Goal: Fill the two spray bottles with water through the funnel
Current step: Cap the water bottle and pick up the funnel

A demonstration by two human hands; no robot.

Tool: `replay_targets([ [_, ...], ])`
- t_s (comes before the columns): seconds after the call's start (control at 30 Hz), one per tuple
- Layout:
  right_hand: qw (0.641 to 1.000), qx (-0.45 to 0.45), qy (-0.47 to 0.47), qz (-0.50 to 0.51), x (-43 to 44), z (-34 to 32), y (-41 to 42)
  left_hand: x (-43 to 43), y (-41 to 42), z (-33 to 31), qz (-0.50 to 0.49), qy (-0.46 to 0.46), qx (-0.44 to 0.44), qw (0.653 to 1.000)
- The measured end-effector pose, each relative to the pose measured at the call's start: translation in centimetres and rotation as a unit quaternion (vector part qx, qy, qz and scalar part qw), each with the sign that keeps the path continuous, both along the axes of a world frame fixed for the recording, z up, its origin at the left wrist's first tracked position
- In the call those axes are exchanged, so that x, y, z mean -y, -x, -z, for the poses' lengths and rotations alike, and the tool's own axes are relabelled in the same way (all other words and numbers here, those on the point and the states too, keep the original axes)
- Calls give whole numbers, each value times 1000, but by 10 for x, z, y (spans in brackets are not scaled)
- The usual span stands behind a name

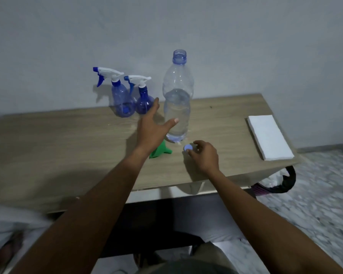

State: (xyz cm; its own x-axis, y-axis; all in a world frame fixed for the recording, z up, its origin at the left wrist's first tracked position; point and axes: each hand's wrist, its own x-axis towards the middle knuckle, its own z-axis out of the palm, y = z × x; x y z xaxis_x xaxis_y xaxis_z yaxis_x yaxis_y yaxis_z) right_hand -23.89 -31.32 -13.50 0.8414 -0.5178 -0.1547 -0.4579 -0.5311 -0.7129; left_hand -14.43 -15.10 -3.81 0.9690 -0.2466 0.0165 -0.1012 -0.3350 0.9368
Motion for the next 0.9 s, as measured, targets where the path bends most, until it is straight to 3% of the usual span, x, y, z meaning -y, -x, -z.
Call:
replay_targets([
  [0.27,989,-1,86,-123,23,18,-7,27,-1,-1,-59,3,2,998],
  [0.4,993,31,9,-117,35,6,-8,31,4,-8,-71,-2,18,997],
  [0.53,983,159,-70,-57,54,-52,-29,31,3,-23,-63,11,36,997],
  [0.67,956,261,-83,-106,68,-141,-58,29,-3,-41,-46,7,50,998],
  [0.9,930,233,-42,-281,68,-238,-99,31,-17,-68,-34,21,70,997],
])
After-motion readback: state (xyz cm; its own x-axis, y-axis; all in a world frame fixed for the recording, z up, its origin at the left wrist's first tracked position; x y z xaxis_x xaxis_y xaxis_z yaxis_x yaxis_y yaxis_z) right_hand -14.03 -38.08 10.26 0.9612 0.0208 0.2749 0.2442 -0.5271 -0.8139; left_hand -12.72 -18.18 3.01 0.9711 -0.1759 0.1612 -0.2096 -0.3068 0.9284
